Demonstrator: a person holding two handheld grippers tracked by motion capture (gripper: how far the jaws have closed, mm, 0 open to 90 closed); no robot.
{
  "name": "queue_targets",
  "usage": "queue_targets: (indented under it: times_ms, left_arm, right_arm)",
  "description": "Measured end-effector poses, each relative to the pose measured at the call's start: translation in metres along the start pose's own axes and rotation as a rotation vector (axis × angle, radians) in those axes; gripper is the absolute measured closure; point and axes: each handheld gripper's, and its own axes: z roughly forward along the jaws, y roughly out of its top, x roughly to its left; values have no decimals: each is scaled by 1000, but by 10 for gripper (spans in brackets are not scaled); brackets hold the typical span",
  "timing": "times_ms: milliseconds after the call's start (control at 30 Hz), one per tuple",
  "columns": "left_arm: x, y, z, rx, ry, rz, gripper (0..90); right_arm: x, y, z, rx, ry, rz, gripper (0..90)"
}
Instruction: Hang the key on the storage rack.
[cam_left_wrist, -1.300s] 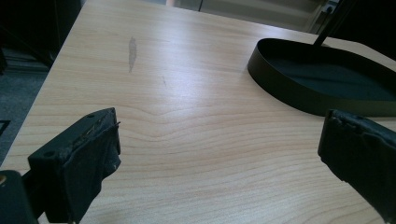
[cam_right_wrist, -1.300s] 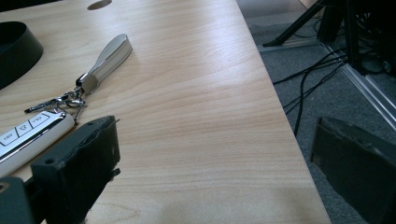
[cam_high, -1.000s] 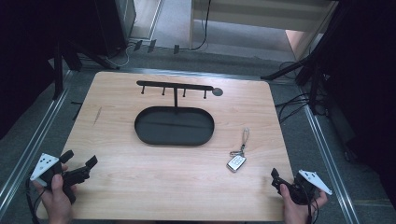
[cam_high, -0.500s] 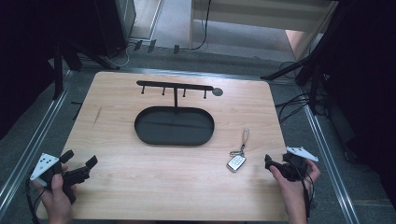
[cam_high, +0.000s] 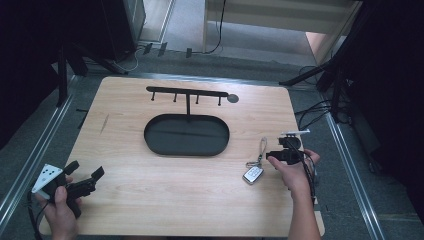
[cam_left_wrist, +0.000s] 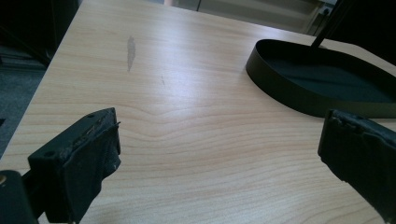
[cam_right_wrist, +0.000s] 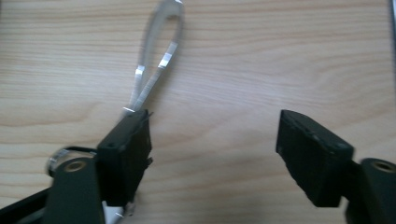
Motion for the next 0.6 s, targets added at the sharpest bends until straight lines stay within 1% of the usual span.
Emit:
queue_targets:
  times_ms: [33,100,133,200,233,267,300,333,400,433,467,533,600]
  left_arm:
    - [0,0,0,-2,0,-1,0]
    - [0,0,0,-1,-1,-2,0]
    - [0,0,0,-1,-1,-2,0]
    - [0,0,0,-2,-3,-3,0]
    - [0,0,0,-2,-3,-3,0]
    - [1,0,0,-2,-3,-3,0]
    - [1,0,0,-2,-4,-6,0]
    - [1,0,0,-2,-4,-5,0]
    - [1,0,1,-2,-3,-4,0]
    - [1,0,1,-2,-4,-5,0]
    - [1,0,1,-2,-4,-6,0]
    - [1,0,1,-1,-4,-4,0]
    - [1,0,1,-2,-4,-5,0]
  right_arm:
    - [5,3,1,7,8,4,319]
    - [15,8,3,16,34,-1,350]
    - [19,11,4,26,38,-3,368]
    - [28,13,9,58,25,-8,413]
    - [28,13,9,58,25,-8,413]
    - [30,15,11,78,21,-1,455]
    - [33,16,15,100,35,26,540]
    - [34,16,16,110,45,41,581]
    - [36,17,18,134,78,58,647]
    - [38,17,19,142,80,54,693]
    - [39,16,20,141,78,40,736]
    - [41,16,21,145,85,39,800]
    - [43,15,20,116,87,13,830]
